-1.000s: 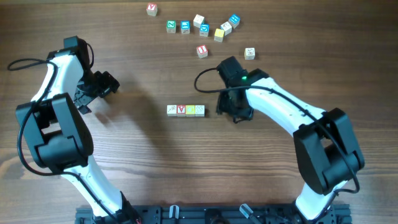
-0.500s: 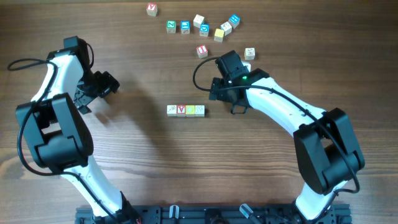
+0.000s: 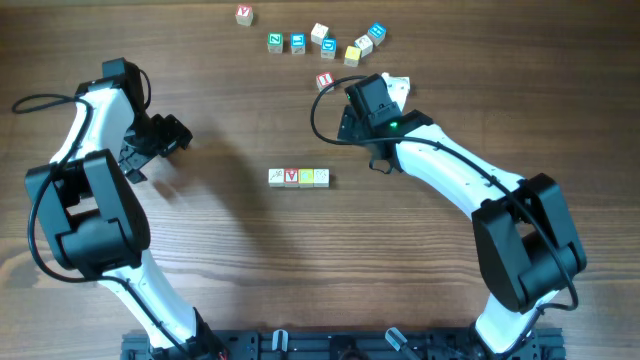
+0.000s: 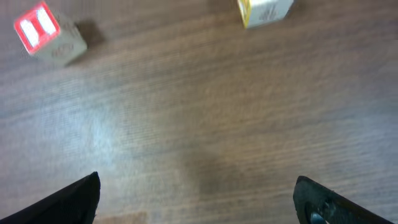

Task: Form a horizontal line
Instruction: 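Raise the right gripper and move it back toward the cluster, then grasp the red-bordered 'I' block with the right gripper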

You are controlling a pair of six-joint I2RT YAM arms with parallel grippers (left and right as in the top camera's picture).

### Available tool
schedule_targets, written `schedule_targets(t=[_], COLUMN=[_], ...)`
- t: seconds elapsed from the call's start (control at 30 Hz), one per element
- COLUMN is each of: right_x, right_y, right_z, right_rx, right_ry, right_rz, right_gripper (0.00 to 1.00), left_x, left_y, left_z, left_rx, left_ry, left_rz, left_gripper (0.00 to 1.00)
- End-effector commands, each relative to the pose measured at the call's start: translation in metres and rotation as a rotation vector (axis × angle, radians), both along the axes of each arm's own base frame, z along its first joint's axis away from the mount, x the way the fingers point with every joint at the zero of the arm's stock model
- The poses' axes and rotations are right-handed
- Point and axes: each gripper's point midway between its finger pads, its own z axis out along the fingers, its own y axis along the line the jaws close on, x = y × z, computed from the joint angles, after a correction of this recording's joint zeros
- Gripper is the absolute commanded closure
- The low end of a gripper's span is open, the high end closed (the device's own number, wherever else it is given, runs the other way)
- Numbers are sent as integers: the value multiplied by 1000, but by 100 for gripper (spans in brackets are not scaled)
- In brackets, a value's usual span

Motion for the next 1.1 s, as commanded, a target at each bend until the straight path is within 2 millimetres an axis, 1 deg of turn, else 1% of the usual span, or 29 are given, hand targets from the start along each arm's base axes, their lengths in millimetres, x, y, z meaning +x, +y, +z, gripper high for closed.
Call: schedule_targets(t=[0.0,0.13,1.07], right_x=[13,15,15], right_y=[-2,-1,0], right_z=[21,23,23], right_rx=[-8,-1,-1], right_ry=[-83,-96,-96], right_rz=[-21,-22,-21], right_gripper=[0,0,0], left_x=[0,0,0], left_y=[3,3,3], left_z=[3,3,3], left_rx=[11,11,11], left_ry=[-6,-6,-6], left_rz=[4,4,4], left_gripper=[0,0,0])
